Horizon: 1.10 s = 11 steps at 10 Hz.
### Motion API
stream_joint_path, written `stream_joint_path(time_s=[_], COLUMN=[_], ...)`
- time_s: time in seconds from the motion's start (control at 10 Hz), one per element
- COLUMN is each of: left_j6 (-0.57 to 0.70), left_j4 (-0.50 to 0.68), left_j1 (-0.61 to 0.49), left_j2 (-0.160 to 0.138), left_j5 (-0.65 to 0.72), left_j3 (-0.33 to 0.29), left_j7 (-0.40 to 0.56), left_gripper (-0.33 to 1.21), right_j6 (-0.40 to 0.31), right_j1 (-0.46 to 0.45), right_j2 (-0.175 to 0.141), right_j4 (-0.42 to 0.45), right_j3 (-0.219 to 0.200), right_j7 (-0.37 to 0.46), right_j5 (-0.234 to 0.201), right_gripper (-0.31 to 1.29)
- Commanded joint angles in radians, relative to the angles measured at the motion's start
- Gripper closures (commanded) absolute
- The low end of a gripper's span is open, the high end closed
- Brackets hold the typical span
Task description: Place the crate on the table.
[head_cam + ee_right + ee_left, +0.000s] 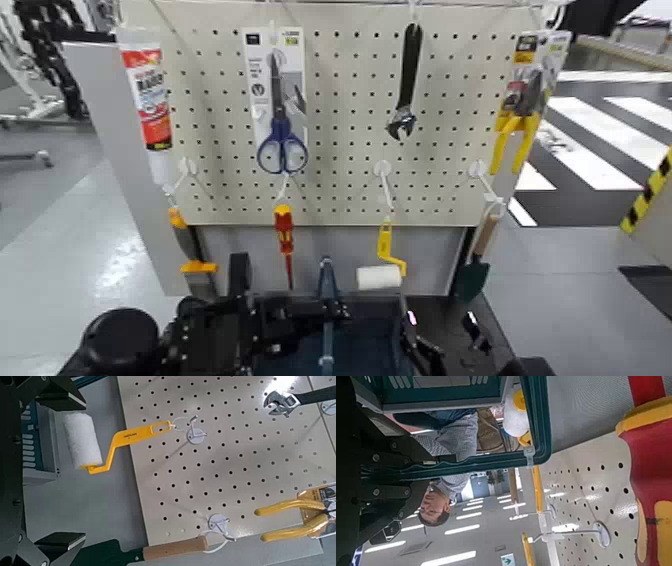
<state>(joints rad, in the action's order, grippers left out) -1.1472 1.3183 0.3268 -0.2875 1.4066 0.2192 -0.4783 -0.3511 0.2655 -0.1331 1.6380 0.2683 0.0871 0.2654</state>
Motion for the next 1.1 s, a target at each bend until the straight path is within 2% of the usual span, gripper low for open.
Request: stream_joint_path(time_s=[0.1, 0.3, 0.4, 0.5, 0.8, 1.1], left_j6=[0.012, 0.023, 0.024, 0.023, 0.007, 0.052], left_j4=[-0.008, -0.011, -0.013, -0.014, -0.004, 0.075], left_j1=[-0.002, -0.003, -0.005, -0.006, -0.015, -0.074], left_j2=[0.002, 0.004, 0.004, 0.005, 0.007, 0.013], left_j5=[0.000, 0.000, 0.000, 0.000, 0.000, -0.037], left_j3=[0.002, 0.003, 0.005, 0.005, -0.007, -0.069], left_j7=[-0.013, -0.026, -0.031, -0.034, -0.042, 0.033], left_gripper=[1.04, 1.02, 0.94, 0.76, 0.46, 0.41], right_j6=[0.000, 0.000, 0.000, 0.000, 0.000, 0.000], right_j1=[0.000, 0.000, 0.000, 0.000, 0.001, 0.006], right_j2=[0.000, 0.000, 0.000, 0.000, 0.001, 0.003], right_j4=[0.000, -0.001, -0.001, -0.001, -0.001, 0.000], right_j3=[0.000, 0.000, 0.000, 0.000, -0.001, -0.003], right_j7=[0.000, 0.000, 0.000, 0.000, 0.000, 0.002], right_j5=[0.002, 0.002, 0.002, 0.002, 0.002, 0.003], right_gripper=[0.15, 0.15, 0.15, 0.15, 0.15, 0.15])
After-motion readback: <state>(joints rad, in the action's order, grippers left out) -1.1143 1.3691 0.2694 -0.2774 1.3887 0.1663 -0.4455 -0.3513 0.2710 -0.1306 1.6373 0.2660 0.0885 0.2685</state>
